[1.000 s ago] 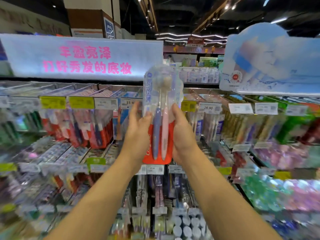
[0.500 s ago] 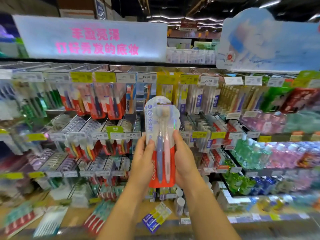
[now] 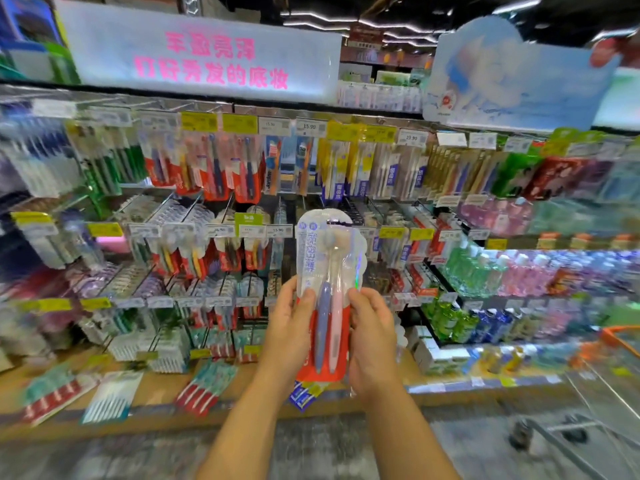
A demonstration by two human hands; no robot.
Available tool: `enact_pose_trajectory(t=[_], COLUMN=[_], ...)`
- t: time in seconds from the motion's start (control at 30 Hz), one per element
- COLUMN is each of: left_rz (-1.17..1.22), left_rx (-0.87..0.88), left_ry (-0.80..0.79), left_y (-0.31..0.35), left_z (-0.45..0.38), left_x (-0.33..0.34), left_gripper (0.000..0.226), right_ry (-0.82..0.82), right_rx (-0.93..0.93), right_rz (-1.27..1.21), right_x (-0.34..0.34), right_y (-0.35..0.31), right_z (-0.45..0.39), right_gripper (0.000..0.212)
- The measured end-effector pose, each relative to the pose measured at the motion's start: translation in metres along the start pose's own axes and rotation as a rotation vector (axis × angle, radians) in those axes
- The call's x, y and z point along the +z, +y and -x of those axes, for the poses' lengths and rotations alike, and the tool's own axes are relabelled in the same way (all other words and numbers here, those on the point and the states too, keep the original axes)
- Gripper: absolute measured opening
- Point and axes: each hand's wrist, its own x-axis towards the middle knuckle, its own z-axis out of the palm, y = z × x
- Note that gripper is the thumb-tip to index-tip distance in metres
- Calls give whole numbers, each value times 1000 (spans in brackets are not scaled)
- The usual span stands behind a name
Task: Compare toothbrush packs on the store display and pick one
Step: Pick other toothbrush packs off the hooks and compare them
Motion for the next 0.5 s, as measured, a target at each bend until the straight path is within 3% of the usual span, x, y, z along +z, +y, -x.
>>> enact_pose_trajectory(t=[0.2,0.5], left_rz=[20,56], left_rx=[-17,-53], left_ry=[-48,-122], left_y=[3,-7], left_z=[21,47], left_x=[12,76], left_gripper=[22,22], right_ry=[-49,52], right_rx=[-27,-12], right_rz=[69,-60], right_x=[-23,-79], right_y=[-20,-47], right_z=[23,36], right_gripper=[20,24])
